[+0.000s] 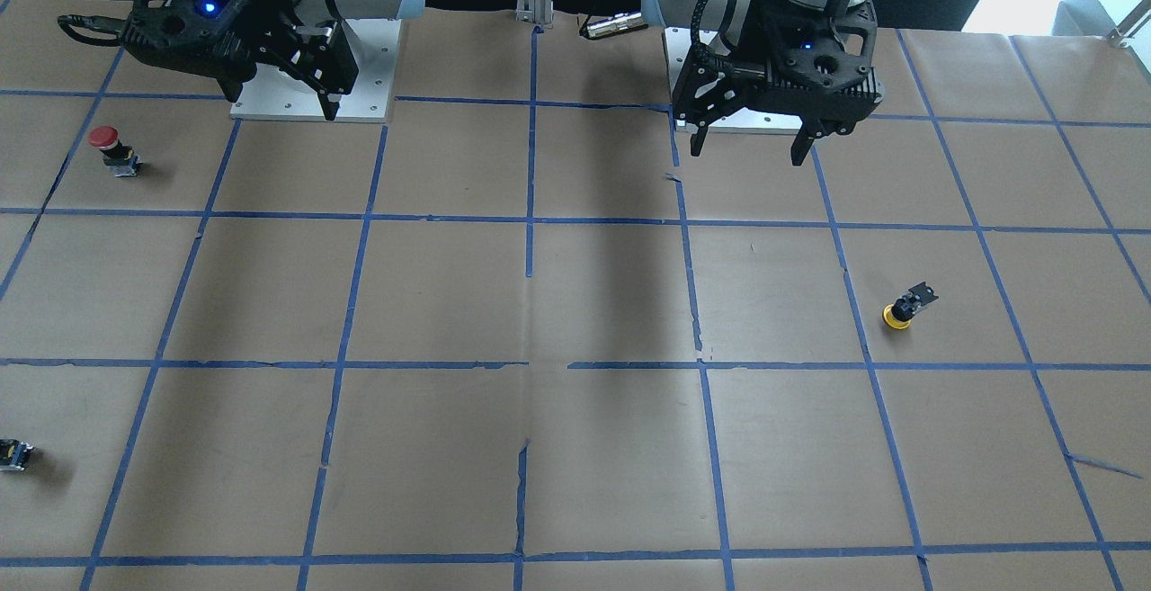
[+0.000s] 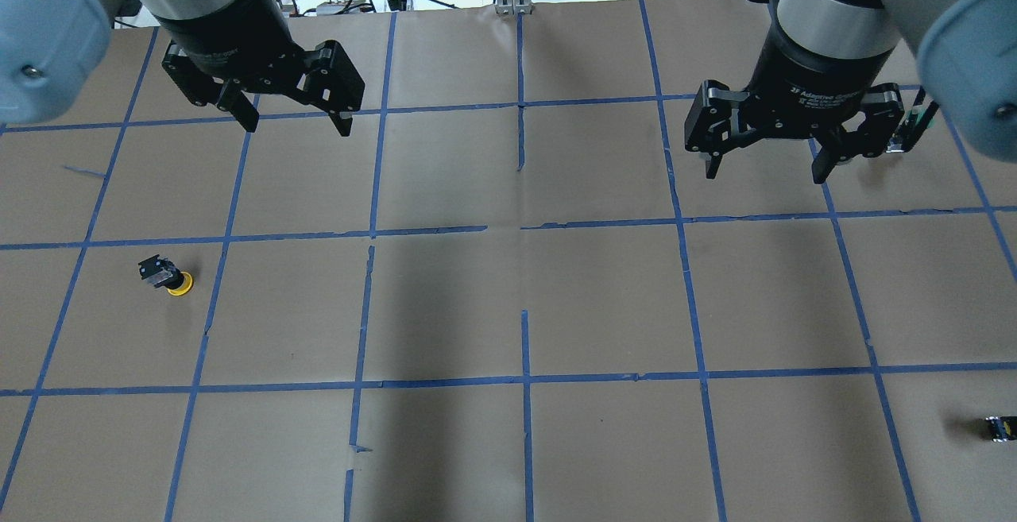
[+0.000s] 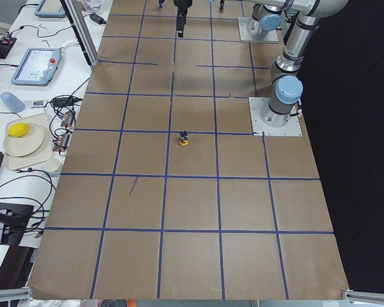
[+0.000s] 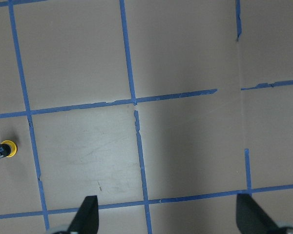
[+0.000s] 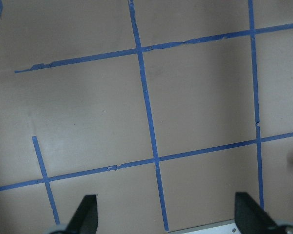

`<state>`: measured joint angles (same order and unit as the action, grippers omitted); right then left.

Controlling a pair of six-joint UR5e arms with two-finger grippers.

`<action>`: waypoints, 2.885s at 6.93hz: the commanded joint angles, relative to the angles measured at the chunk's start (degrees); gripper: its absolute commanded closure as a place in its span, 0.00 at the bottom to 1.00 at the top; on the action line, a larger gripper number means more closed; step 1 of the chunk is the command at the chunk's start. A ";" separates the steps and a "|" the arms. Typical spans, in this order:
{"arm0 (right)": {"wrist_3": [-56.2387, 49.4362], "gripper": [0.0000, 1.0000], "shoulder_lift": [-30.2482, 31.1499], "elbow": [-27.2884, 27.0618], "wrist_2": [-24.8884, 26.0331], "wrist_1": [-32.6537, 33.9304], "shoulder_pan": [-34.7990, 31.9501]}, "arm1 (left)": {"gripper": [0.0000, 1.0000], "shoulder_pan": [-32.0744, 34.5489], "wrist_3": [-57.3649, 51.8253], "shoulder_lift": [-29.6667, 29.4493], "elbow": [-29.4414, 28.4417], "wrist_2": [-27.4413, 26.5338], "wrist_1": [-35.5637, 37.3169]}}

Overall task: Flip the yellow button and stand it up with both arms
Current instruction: 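Move the left gripper down toward the yellow-capped button lying on its side, then close the left gripper on the black body of the yellow-capped button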

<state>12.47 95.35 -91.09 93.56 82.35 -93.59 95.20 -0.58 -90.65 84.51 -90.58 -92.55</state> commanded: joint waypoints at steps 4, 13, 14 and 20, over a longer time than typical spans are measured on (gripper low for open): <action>-2.45 0.00 0.27 -1.11 -0.22 0.01 3.06 | 0.00 -14.88 -4.60 -0.05 9.84 -0.48 0.35; -2.01 0.00 0.89 -2.07 -0.48 1.58 3.15 | 0.06 -39.30 -19.11 -10.76 31.68 -0.39 35.94; -2.01 0.00 0.97 -2.07 -0.57 1.68 3.15 | 0.07 -39.30 -19.20 -13.04 31.59 -0.56 38.56; -2.10 0.00 1.24 -2.77 -1.01 1.24 2.97 | 0.69 -38.34 -20.16 -11.14 31.06 6.67 35.19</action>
<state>10.52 96.63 -93.50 92.50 83.91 -90.64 56.34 -20.46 -102.60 115.58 -88.87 -54.65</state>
